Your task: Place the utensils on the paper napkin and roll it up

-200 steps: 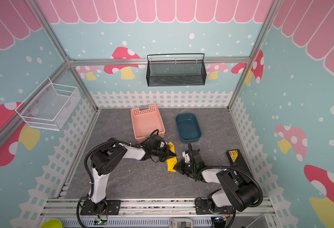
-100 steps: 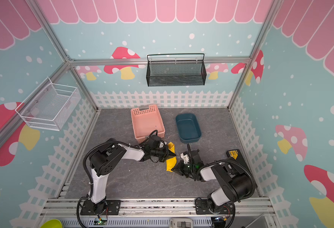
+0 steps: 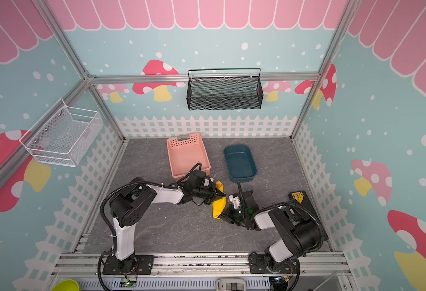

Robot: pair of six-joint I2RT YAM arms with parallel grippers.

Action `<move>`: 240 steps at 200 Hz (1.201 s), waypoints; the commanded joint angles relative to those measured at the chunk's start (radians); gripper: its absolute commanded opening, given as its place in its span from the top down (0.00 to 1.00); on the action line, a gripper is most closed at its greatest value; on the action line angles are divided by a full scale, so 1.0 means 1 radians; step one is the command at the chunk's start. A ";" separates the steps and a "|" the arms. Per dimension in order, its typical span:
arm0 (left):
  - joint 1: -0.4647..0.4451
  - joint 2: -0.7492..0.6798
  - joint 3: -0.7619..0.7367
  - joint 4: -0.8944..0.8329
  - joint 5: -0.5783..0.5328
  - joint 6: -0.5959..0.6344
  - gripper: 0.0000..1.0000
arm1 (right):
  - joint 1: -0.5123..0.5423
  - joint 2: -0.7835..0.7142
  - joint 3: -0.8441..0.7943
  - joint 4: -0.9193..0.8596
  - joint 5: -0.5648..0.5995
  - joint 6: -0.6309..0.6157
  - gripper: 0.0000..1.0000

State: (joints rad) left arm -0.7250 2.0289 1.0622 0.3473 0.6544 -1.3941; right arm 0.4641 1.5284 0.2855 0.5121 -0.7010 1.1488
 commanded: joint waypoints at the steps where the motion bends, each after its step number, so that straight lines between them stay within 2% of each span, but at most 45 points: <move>1: -0.011 -0.023 0.046 -0.029 -0.015 0.006 0.97 | 0.002 0.037 -0.009 -0.118 0.062 -0.015 1.00; 110: -0.034 0.086 0.167 -0.149 0.009 0.064 0.97 | 0.002 0.029 -0.019 -0.118 0.060 -0.014 1.00; 180: -0.033 0.135 0.212 -0.381 0.048 0.262 0.97 | 0.002 0.019 -0.004 -0.137 0.067 -0.047 1.00; 240: -0.031 0.167 0.277 -0.588 0.033 0.429 0.96 | 0.002 -0.012 0.024 -0.198 0.084 -0.064 1.00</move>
State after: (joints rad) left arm -0.7387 2.1223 1.3388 -0.0448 0.6922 -1.0641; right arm 0.4599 1.5093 0.3103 0.4221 -0.7010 1.1538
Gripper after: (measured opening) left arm 0.055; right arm 0.042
